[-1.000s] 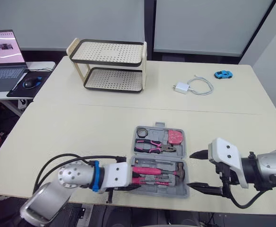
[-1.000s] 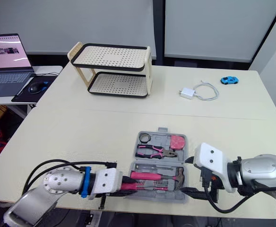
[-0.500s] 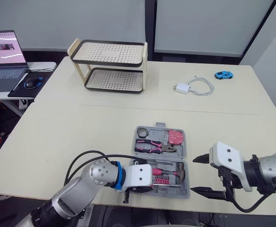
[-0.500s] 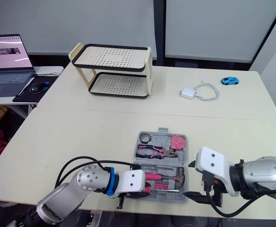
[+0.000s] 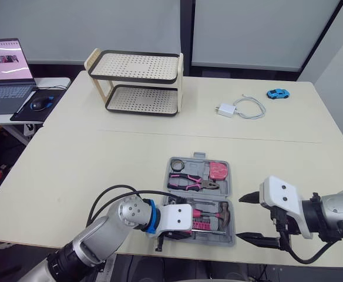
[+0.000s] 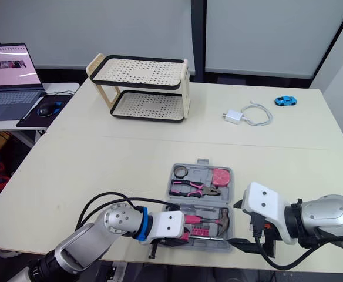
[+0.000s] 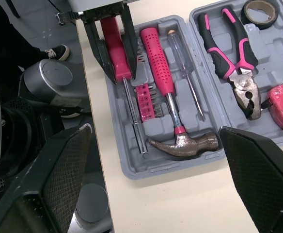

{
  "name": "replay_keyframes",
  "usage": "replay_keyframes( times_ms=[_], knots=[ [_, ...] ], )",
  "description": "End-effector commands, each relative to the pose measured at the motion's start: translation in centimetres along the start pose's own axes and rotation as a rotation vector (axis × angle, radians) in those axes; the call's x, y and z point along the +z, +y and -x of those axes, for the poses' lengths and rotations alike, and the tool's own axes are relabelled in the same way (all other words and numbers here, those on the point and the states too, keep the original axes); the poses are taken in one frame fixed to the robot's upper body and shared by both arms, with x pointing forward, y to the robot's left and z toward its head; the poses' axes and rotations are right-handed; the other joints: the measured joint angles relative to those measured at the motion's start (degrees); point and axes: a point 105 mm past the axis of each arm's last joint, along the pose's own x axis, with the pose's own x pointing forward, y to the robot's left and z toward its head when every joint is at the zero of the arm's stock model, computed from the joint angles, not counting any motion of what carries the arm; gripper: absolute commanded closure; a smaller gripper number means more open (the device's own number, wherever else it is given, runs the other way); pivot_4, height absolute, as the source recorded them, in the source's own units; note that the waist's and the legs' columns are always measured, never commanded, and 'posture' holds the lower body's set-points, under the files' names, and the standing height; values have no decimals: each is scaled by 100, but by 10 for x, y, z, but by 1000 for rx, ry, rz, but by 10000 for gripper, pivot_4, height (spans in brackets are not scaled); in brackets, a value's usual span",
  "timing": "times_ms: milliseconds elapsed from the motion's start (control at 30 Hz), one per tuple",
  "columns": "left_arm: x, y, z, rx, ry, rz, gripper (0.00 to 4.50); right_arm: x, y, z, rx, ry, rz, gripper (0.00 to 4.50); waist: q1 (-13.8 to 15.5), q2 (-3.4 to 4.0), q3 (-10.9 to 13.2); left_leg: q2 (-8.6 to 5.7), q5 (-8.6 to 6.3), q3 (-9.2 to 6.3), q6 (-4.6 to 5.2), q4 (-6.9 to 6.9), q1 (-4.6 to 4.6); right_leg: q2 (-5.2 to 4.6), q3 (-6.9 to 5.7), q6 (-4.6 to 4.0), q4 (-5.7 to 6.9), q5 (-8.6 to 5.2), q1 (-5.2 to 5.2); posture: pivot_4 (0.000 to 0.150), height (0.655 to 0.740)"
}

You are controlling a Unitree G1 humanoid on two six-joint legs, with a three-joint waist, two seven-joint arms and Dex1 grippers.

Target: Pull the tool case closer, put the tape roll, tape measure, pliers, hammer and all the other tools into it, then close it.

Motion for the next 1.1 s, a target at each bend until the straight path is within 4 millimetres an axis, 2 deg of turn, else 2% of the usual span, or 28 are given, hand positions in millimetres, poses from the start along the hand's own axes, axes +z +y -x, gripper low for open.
replay_keyframes(
  times_ms=[33,800,833,1100],
  knots=[
    [8,-3,-3,-25,-19,-40,37635,6,1,3,-18,1,42,0,0,0,0,0,0,0,0,0,0,0,0,0,0,0,0,1500,7350],
    [9,-5,-8,-56,-8,-12,37634,8,1,4,-12,2,42,0,-1,0,0,0,0,-1,0,0,0,0,0,0,0,0,1,1500,7350],
    [10,-4,-8,-49,-12,-15,30503,8,1,4,-11,0,42,0,-1,0,0,0,0,-1,0,0,1,0,0,0,0,0,1,1500,7350],
    [23,1,1,-15,-73,-16,7623,10,1,4,-13,-6,38,0,-1,-1,0,0,0,-2,0,0,1,0,-1,0,0,0,2,1500,7350]
  ],
)
